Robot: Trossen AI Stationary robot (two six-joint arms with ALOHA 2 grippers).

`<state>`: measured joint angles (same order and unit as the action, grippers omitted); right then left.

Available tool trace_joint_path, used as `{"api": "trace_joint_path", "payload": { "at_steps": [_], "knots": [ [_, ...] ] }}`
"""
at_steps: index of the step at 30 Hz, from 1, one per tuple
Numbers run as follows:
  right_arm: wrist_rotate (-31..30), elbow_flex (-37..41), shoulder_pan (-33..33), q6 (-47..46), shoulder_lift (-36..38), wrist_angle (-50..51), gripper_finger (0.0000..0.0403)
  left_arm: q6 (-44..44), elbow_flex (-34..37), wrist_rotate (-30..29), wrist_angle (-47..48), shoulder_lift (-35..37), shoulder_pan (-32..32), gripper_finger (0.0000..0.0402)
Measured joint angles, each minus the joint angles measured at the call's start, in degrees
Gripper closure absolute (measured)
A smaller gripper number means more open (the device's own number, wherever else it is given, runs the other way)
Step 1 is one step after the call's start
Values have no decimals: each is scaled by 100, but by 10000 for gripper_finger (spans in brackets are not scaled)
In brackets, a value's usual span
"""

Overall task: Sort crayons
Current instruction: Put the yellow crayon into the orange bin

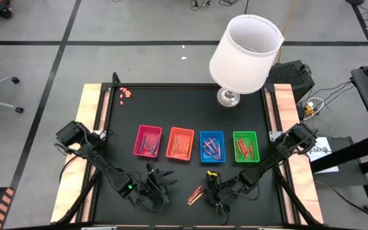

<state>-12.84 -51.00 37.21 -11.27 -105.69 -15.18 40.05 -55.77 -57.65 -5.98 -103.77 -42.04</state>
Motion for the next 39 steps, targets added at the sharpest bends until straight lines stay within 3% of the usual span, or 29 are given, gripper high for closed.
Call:
{"api": "trace_joint_path", "payload": {
  "at_steps": [17,29,39],
  "knots": [
    [69,-4,-39,4,-203,-148,239,-13,0,0,0,0,0,223],
    [96,-11,-35,-345,-329,-232,308,-7,0,-1,-1,0,0,223],
    [61,-15,-39,-249,-481,-436,317,-4,0,-2,0,0,0,223]
  ]
}}
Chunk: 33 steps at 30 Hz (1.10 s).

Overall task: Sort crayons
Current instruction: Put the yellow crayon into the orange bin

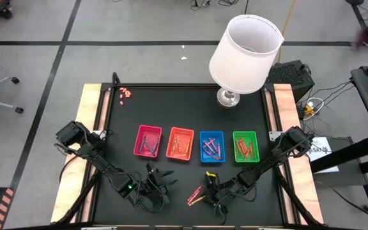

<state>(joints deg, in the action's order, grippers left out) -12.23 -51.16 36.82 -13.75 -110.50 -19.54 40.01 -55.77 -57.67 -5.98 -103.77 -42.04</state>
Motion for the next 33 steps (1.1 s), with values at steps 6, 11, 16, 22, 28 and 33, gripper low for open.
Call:
{"api": "trace_joint_path", "payload": {
  "at_steps": [6,11,16,22,28,33],
  "knots": [
    [9,0,0,107,-9,23,361,0,0,0,-1,1,0,223],
    [22,2,4,159,2,32,396,1,0,0,0,0,0,223],
    [53,13,60,290,204,158,394,2,0,0,0,2,0,223],
    [17,27,211,705,747,212,399,7,0,0,-7,2,0,223],
    [-546,22,383,1426,1224,197,401,-35,2,0,-332,2,0,223],
    [-1248,20,517,2030,1566,192,402,-615,2,0,-944,2,0,223]
  ]
}}
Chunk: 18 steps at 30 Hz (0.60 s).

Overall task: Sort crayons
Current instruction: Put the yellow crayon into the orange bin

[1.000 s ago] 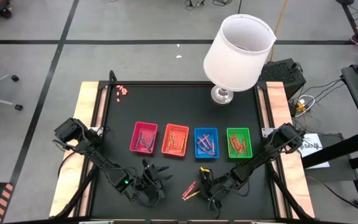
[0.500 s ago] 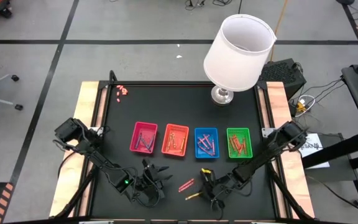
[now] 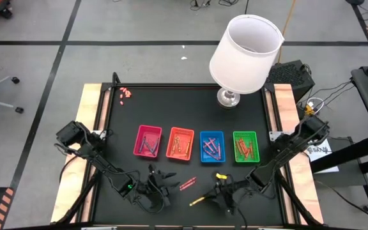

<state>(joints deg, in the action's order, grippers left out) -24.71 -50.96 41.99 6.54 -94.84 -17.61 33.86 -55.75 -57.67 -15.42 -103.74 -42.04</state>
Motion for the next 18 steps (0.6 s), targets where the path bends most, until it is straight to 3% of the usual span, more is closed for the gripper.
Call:
{"api": "trace_joint_path", "payload": {
  "at_steps": [8,13,18],
  "knots": [
    [-1108,-4,292,1232,283,-115,402,-582,0,527,-623,0,1,223],
    [-1146,-4,453,2692,274,-106,402,-583,0,570,-639,0,0,223],
    [-1198,-4,523,3275,277,-117,403,-585,0,575,-636,0,2,223]
  ]
}}
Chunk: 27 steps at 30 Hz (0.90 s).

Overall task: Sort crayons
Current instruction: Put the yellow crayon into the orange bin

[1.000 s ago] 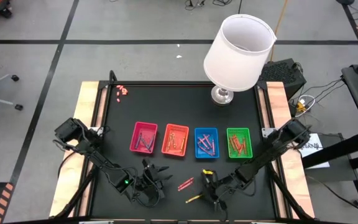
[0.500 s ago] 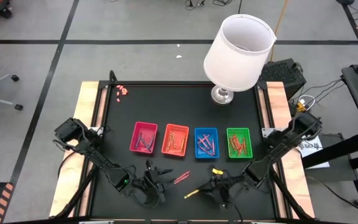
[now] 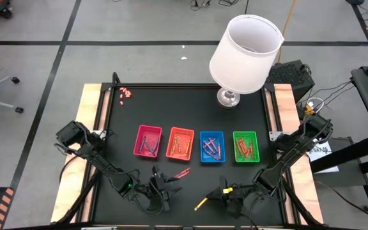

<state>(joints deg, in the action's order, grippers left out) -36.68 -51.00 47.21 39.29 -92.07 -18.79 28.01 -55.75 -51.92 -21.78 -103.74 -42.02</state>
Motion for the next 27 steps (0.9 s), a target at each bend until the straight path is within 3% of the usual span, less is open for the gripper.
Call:
{"api": "trace_joint_path", "payload": {
  "at_steps": [7,27],
  "knots": [
    [-374,0,60,-97,0,-17,400,12,0,-5,-8,0,-2,223],
    [-376,-2,54,-413,0,-17,399,8,0,107,2,0,-2,223]
  ]
}}
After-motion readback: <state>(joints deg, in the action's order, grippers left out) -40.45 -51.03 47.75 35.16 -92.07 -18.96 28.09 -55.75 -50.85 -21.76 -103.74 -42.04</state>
